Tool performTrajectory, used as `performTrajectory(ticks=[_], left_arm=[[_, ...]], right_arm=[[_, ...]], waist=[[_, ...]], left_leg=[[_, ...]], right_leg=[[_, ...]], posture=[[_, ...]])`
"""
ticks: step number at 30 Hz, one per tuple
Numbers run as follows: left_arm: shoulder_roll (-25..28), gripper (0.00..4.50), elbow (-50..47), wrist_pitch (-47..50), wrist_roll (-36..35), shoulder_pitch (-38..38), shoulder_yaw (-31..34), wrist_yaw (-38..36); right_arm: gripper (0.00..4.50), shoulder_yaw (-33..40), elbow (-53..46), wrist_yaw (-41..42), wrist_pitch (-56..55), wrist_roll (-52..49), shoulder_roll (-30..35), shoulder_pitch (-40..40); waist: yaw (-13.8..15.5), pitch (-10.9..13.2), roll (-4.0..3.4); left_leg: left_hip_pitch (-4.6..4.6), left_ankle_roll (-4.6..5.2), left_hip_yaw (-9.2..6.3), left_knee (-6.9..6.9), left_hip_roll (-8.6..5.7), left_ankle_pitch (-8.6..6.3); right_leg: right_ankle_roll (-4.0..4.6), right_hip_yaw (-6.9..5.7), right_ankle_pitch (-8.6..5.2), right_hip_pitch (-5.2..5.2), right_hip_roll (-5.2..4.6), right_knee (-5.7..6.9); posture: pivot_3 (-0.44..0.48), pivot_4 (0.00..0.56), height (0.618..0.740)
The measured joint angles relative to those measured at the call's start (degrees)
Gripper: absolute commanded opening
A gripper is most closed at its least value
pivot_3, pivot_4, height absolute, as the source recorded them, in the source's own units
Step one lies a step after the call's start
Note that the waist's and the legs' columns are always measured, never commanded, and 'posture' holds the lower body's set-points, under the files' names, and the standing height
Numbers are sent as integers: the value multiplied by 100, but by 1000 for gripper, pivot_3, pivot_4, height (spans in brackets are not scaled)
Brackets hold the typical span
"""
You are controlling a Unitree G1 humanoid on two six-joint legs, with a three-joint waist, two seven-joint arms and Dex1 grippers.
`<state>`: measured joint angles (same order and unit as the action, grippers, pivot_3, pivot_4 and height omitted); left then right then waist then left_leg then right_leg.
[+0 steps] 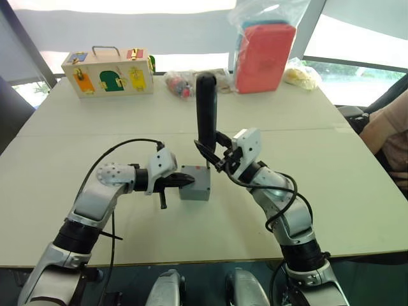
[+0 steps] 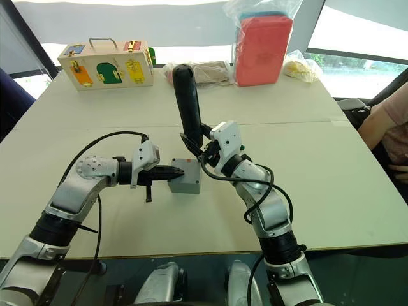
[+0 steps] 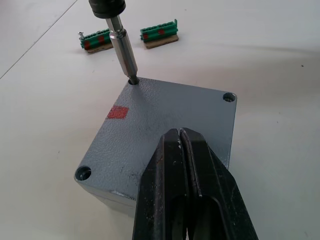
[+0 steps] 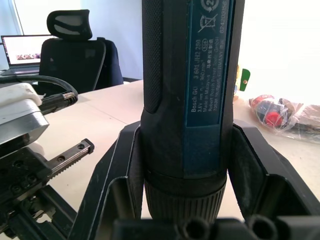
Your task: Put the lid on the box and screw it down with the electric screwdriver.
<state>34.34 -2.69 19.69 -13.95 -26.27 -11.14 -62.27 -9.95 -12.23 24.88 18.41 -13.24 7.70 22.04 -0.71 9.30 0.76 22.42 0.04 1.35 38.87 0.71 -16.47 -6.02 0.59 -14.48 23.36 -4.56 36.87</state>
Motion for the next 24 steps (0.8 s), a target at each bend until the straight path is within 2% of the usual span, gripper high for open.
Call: performTrajectory(ticks=[11, 24], left_arm=[[-5, 0, 171, -252, 89, -46, -99, -10], [-8, 0, 288, -297, 88, -89, -138, -40]], right_arm=[[1807, 300, 70, -249, 182, -273, -91, -56], [1807, 91, 43, -216, 9, -157, 42, -126]], waist=[[10, -38, 2], [10, -78, 3]], left_leg=[[-13, 13, -5, -3, 6, -9], [-14, 15, -7, -10, 10, -10]], right_leg=[[16, -2, -16, -16, -8, 0], [17, -3, -18, -20, -9, -15]], posture=[[0, 150, 730], [0, 150, 730]])
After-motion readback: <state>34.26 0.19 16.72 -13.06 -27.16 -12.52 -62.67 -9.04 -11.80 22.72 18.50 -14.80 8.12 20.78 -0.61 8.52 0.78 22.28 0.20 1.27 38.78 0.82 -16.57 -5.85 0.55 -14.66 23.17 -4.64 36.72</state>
